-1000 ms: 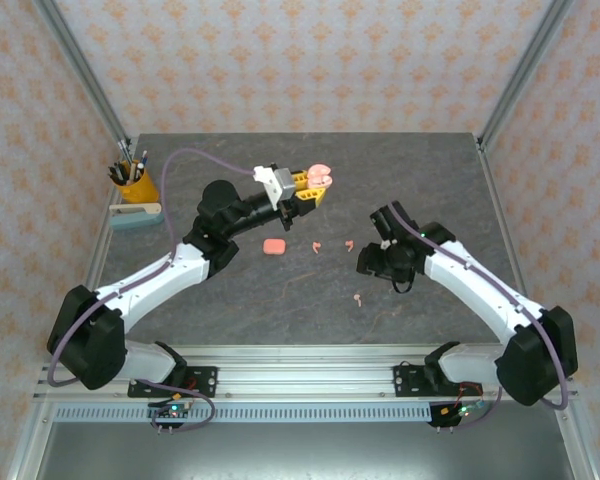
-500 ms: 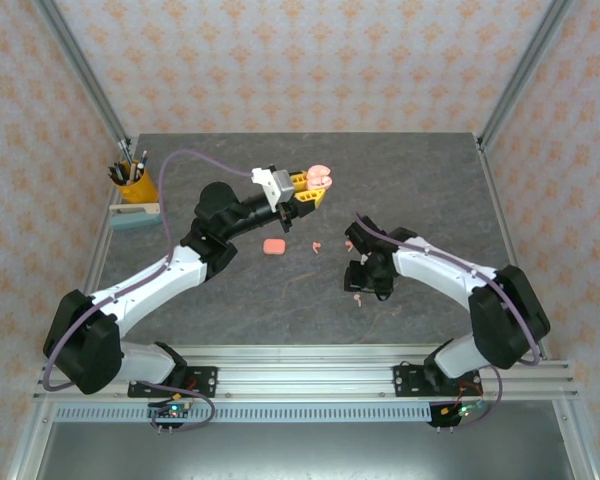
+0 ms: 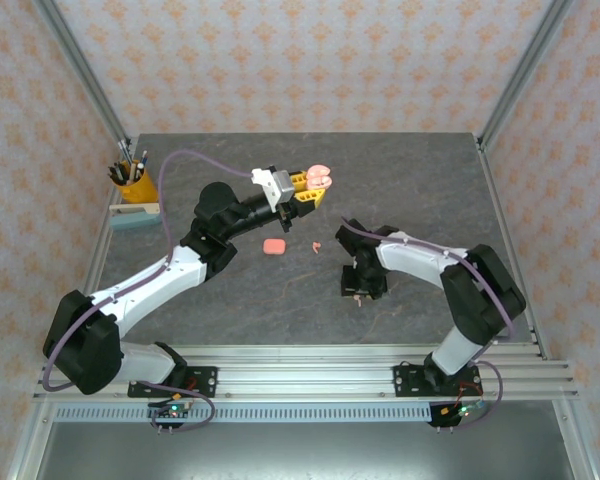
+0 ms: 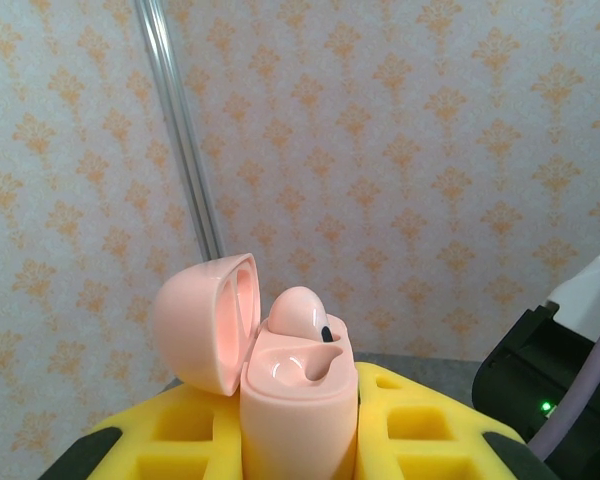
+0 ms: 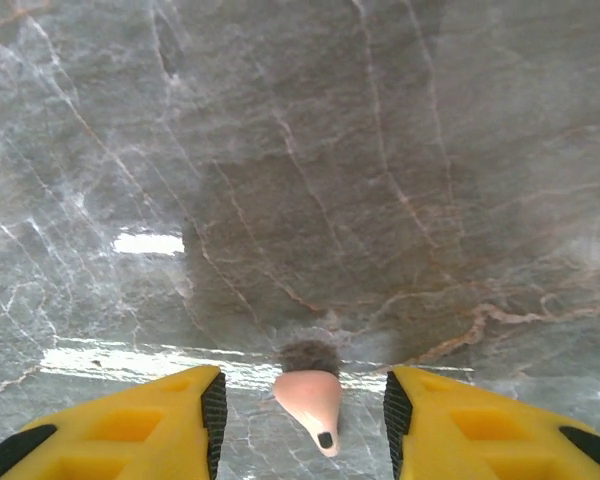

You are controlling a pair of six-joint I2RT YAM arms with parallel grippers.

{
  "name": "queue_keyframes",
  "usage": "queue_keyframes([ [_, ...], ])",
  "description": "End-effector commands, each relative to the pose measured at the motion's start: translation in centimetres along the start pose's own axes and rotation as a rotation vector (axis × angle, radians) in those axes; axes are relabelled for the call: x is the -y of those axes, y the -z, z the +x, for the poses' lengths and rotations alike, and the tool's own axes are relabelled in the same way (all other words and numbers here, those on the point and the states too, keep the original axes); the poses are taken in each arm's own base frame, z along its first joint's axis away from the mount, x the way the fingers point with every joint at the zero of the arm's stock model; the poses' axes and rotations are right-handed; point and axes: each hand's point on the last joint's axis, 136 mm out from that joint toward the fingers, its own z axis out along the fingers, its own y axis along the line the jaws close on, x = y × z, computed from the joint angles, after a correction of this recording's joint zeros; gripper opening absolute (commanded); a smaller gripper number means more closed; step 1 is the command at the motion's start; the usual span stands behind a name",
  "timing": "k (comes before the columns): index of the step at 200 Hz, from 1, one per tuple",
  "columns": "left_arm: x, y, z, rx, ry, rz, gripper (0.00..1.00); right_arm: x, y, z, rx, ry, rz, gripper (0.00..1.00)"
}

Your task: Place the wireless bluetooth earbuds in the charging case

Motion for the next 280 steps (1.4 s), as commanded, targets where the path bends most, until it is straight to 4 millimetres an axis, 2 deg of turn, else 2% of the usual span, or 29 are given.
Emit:
queue_keyframes([
  [1, 0.0, 0.4, -1.4, 0.026, -0.03, -0.018, 0.0, 0.0, 0.1, -0.6, 0.009, 0.042, 0.04, 0.46],
  [100, 0.0, 0.3, -1.1, 0.025, -0.03, -0.02, 0.0, 0.8, 0.1, 0.5, -0.032, 0.08, 0.113, 0.42],
  [193, 0.0, 0.5, -1.1, 0.024, -0.028, -0.025, 0.0, 0.4, -0.6, -0.4, -0.032, 0.078, 0.124, 0.37],
  [280, 0.0, 0.4, -1.0, 0.027, -0.027, -0.027, 0.0, 1.4, -0.4, 0.9, -0.058, 0.085, 0.151, 0.34],
])
